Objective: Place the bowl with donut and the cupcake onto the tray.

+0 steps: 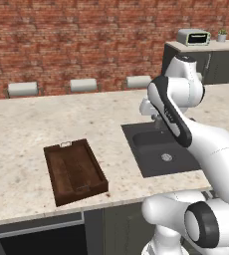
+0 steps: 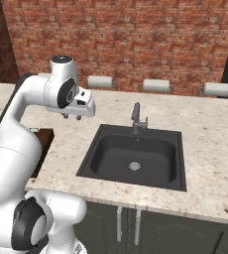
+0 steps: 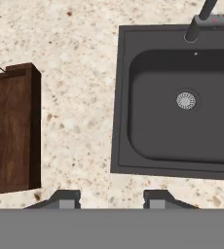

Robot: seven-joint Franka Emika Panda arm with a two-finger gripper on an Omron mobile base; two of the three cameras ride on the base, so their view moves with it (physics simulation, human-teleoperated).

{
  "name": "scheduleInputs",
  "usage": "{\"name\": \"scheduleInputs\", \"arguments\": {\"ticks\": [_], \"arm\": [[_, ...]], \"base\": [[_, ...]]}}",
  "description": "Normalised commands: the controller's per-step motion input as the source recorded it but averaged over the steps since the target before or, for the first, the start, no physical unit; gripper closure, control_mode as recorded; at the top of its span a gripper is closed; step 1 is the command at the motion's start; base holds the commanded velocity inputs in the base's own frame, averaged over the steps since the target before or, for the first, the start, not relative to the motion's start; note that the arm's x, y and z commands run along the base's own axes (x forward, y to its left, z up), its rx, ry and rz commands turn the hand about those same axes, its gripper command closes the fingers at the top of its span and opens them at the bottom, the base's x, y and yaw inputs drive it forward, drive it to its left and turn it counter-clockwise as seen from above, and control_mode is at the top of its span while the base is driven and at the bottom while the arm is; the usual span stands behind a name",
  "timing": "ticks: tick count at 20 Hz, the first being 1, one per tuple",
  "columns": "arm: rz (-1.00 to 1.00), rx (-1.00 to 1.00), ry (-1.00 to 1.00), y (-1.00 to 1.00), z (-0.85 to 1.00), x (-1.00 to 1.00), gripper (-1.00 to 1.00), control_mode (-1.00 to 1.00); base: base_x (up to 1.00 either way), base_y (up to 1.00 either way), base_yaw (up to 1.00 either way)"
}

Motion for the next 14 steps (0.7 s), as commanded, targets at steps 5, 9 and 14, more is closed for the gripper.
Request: {"name": "scheduleInputs", "arguments": {"ticks": [5, 9, 14], "arm": [[0.00, 0.00, 0.00, 0.00, 0.00, 0.00, -1.00, 1.00], [0.00, 0.00, 0.00, 0.00, 0.00, 0.00, -1.00, 1.00], [0.00, 0.00, 0.00, 0.00, 0.00, 0.00, -1.00, 1.00]], "base": [[0.00, 0.00, 0.00], [-0.01, 0.29, 0.00], [0.00, 0.75, 0.00]]}}
